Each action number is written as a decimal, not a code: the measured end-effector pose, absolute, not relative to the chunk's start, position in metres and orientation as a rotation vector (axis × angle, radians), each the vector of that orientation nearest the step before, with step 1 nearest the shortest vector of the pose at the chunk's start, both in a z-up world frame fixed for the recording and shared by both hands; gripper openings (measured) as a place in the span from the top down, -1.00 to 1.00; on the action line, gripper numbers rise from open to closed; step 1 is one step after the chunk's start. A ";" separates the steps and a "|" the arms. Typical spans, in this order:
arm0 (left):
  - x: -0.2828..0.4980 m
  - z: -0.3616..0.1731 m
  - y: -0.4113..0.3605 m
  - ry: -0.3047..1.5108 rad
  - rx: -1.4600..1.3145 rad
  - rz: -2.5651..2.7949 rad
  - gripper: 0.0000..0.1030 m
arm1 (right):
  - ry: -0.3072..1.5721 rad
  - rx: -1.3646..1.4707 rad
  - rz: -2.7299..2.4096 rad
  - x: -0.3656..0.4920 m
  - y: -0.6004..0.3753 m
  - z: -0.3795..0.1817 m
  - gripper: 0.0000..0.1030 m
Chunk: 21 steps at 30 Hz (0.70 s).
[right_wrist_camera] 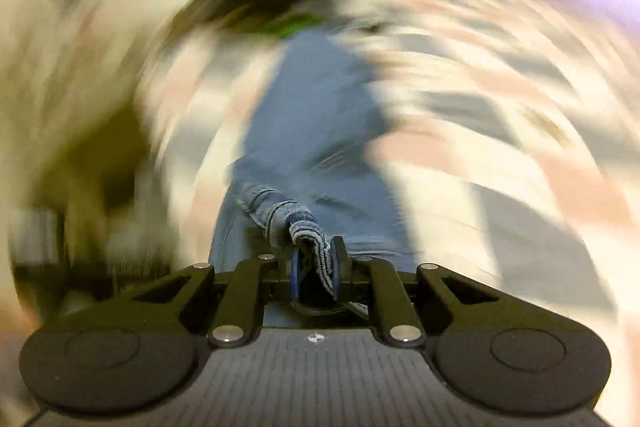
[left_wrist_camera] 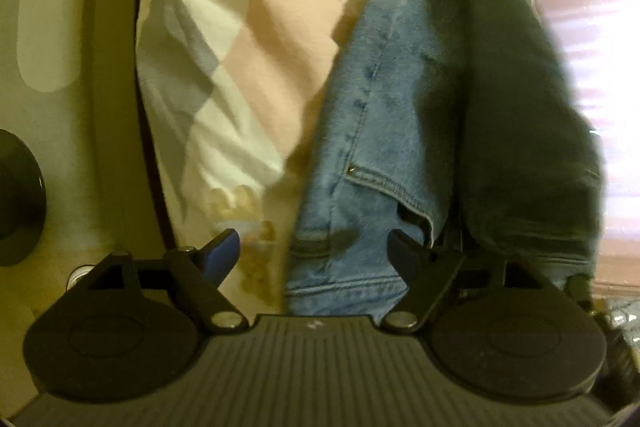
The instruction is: Fold clothes
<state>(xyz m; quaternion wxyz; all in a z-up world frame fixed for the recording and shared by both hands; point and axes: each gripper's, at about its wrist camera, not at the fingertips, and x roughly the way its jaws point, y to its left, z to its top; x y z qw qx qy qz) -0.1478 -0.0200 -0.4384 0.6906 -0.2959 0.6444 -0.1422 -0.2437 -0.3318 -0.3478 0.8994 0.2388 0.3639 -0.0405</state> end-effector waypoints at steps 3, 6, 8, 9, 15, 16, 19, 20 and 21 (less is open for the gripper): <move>-0.147 -0.446 -0.028 1.431 -0.655 -0.302 -0.50 | 0.725 0.757 -0.295 -0.255 -0.416 -0.366 0.74; -0.151 -0.450 -0.026 1.400 -0.633 -0.263 -0.50 | 0.768 1.031 -0.493 -0.262 -0.494 -0.423 0.75; -0.160 -0.446 -0.025 1.368 -0.632 -0.238 -0.50 | 0.798 1.264 -0.602 -0.271 -0.538 -0.467 0.86; -0.169 -0.439 -0.024 1.345 -0.626 -0.219 -0.50 | 0.807 1.377 -0.621 -0.277 -0.551 -0.486 0.86; -0.198 -0.440 -0.008 1.299 -0.690 -0.104 -0.65 | 0.791 1.452 -0.305 -0.283 -0.562 -0.498 -0.55; -0.191 -0.448 -0.012 1.296 -0.724 -0.102 -0.65 | 0.793 1.420 -0.243 -0.279 -0.561 -0.495 -0.60; -0.185 -0.462 -0.020 1.289 -0.805 -0.109 -0.65 | 0.828 1.388 -0.144 -0.256 -0.561 -0.500 -0.61; -0.183 -0.468 -0.026 1.286 -0.819 -0.103 -0.64 | 0.849 1.383 -0.133 -0.248 -0.561 -0.502 -0.55; -0.180 -0.472 -0.029 1.282 -0.828 -0.104 -0.57 | 0.858 1.385 -0.107 -0.242 -0.560 -0.505 -0.27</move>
